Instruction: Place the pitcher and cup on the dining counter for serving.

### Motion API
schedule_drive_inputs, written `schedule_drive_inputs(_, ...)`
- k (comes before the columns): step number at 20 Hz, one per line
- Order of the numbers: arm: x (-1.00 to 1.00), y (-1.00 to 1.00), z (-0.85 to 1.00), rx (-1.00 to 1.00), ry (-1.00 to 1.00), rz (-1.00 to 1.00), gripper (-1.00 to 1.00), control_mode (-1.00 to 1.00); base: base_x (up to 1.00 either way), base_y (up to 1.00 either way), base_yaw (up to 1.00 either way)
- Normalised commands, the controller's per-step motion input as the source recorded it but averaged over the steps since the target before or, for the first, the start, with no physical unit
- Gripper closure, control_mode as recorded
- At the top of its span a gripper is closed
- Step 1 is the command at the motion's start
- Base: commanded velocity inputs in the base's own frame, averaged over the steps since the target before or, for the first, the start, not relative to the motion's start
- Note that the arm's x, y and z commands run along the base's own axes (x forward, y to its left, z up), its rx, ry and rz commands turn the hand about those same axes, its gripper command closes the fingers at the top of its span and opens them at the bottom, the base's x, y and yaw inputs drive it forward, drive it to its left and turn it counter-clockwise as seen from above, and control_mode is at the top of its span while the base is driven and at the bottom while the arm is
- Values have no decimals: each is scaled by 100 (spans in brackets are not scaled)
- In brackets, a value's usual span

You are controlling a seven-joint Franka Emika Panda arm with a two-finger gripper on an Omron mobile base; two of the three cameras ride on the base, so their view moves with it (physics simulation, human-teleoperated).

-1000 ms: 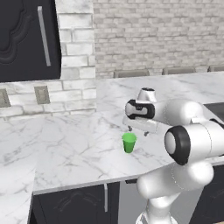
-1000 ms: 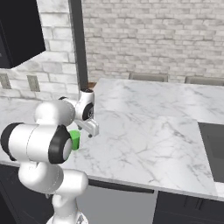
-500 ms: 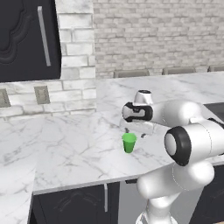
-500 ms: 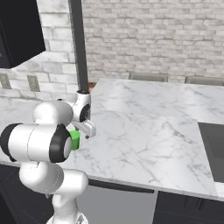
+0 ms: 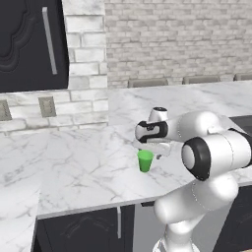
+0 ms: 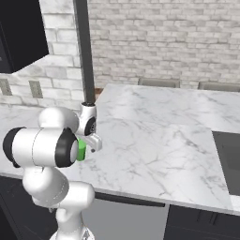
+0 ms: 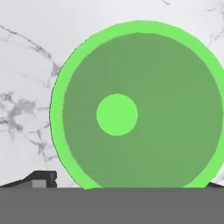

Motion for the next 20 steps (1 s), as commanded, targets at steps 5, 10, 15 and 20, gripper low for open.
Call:
schedule_drive_inputs(5, 0, 0, 20, 0, -4, 1, -100, -100, 0, 0, 0)
schedule_drive_inputs(10, 3, 0, 73, 0, -4, 0, -100, -100, 0, 0, 0)
schedule_drive_inputs(15, -35, 0, 38, 0, -2, 0, -100, -100, 0, 0, 0)
schedule_drive_inputs(20, -59, 0, 0, -1, 0, 2, -100, -100, 0, 0, 0)
